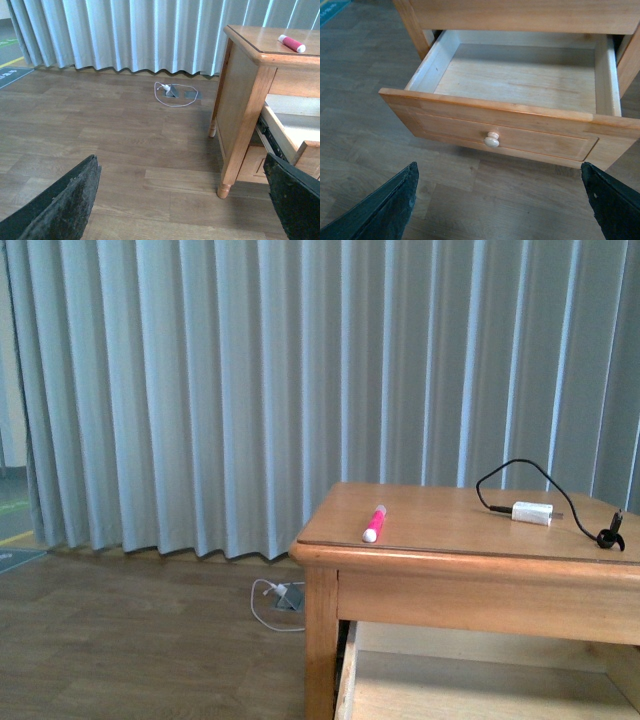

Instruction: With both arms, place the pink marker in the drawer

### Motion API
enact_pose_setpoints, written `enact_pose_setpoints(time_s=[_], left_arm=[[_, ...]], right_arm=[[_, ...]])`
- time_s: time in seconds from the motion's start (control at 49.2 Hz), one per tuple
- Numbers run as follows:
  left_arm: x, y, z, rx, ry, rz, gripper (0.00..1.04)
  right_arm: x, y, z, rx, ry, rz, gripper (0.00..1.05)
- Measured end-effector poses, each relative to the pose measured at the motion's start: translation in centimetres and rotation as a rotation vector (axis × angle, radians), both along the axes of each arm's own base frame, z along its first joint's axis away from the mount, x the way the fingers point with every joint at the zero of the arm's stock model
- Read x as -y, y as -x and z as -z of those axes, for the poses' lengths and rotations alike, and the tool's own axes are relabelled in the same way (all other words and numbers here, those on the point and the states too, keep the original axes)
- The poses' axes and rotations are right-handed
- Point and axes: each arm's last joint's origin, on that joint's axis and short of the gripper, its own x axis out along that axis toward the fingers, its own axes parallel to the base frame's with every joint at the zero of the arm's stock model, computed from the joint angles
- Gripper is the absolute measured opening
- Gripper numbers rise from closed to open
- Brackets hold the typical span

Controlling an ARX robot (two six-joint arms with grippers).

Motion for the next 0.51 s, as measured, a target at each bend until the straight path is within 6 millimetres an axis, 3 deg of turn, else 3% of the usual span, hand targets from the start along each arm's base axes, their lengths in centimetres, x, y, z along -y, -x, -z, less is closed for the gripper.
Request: enact_pose_setpoints(time_s=[0.508], left_arm=[[0.00, 0.00, 0.00, 0.000, 0.000, 0.000, 0.99]], right_arm=[[0.41, 0.38, 0.46, 0.034, -0.002, 0.032, 0.96]])
